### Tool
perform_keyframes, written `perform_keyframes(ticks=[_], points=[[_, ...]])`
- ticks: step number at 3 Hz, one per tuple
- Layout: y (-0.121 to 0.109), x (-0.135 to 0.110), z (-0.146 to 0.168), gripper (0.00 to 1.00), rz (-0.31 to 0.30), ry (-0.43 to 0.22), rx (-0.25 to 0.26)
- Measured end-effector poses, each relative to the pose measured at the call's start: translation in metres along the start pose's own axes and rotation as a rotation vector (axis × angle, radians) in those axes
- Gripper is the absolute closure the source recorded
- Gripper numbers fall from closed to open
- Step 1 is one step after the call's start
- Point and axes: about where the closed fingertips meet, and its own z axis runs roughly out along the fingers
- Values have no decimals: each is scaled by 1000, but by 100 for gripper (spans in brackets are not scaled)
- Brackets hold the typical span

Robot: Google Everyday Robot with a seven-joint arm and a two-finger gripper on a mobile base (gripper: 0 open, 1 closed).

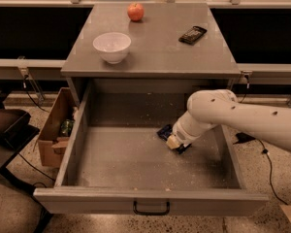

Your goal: Pick rxbar blueberry from top drawer and place on counter

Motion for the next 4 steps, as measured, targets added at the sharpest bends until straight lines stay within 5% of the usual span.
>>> perform_keyframes(ticks=[2,4], points=[[-47,5,-111,100,30,-114,-93],[-104,-9,-200,100,-18,-120,-228]])
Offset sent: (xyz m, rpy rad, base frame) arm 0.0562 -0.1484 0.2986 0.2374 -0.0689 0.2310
